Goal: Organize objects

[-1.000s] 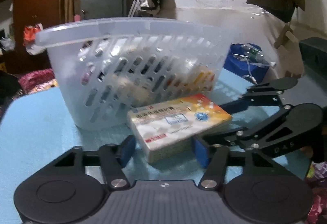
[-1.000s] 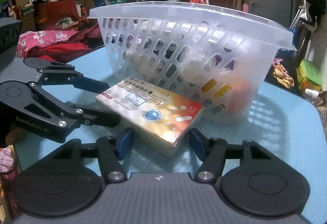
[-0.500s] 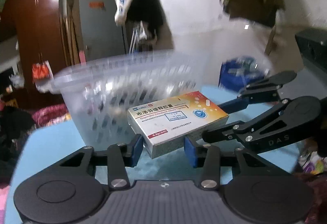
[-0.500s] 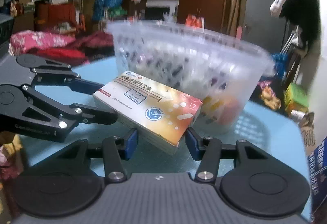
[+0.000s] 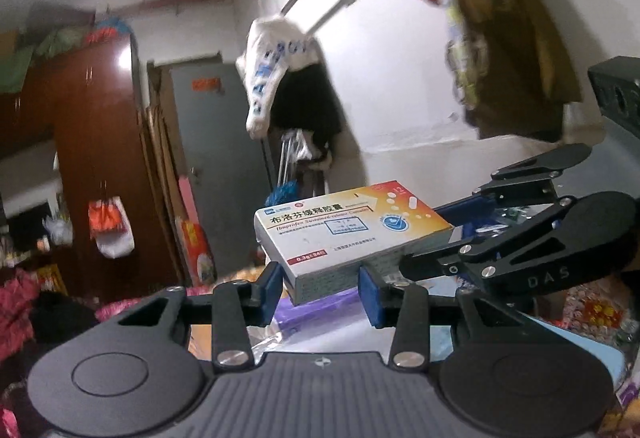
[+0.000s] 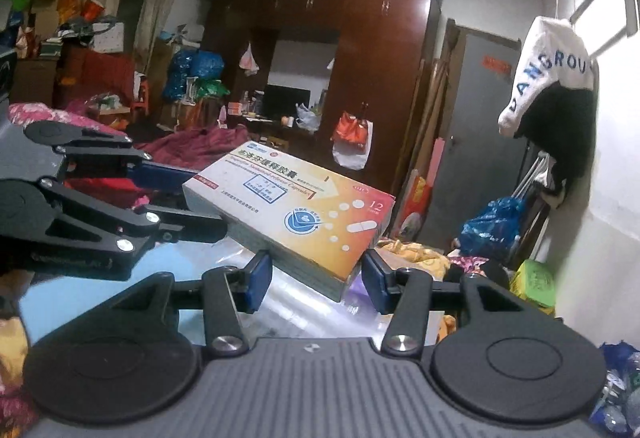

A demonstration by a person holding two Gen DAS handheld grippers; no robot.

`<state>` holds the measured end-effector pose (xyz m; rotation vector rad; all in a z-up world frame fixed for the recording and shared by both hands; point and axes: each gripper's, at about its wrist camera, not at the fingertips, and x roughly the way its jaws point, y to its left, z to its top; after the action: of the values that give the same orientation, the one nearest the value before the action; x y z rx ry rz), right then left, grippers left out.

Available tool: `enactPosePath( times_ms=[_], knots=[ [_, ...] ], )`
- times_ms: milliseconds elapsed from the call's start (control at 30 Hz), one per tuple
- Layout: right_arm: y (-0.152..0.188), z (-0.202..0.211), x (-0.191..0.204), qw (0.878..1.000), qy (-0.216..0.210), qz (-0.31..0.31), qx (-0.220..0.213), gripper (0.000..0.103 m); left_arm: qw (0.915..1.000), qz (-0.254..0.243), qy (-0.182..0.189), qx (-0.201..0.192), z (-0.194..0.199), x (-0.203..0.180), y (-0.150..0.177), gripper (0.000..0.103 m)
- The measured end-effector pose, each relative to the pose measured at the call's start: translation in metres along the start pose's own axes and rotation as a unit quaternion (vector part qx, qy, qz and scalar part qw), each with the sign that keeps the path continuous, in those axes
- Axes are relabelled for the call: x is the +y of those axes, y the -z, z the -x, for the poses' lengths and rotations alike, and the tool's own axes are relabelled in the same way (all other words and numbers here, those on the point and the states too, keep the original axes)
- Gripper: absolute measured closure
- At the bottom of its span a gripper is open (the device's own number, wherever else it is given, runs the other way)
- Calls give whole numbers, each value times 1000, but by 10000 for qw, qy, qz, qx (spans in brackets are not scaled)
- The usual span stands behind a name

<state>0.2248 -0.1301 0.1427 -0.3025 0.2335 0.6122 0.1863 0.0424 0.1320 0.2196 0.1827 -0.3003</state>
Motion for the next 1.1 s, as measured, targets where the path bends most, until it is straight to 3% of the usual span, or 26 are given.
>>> enactPosePath(
  times_ms=[200,333,367,400,433,467,500,567,633,800,933,1100],
  knots=[
    [24,-47,-14,9981,-107,-113,596,53,9976,285,32,638,-58,19,22,58],
    [35,-59,-16,9969,28,-144,773,52,9963,343,-85,782,-79,24,38,53],
    [37,-56,-18,9972,153,-194,702,47,9961,304,-270,777,-78,23,41,42],
    [38,-51,-19,9972,236,-246,662,31,9961,296,-421,712,-74,23,43,29],
    [41,-44,-21,9973,266,-328,601,22,9966,320,-479,582,-68,24,45,24],
    [44,-36,-20,9975,262,-419,508,6,9972,383,-505,408,-59,26,45,17],
    [46,-29,-22,9977,232,-518,380,0,9970,458,-548,282,-52,28,47,10],
    [48,-20,-24,9977,161,-609,253,0,9958,638,-619,200,-41,30,48,0],
    [53,-11,-24,9970,112,-748,155,0,9953,695,-623,270,-34,31,49,0],
    [67,14,-21,9947,-106,-1016,110,0,9909,477,-1218,331,11,37,55,0],
    [65,29,-23,9944,-38,-1055,-44,0,9901,835,-1096,247,57,52,38,0],
    [54,39,-20,9930,393,-1115,75,0,9896,782,-1109,485,70,44,23,0]
  ],
)
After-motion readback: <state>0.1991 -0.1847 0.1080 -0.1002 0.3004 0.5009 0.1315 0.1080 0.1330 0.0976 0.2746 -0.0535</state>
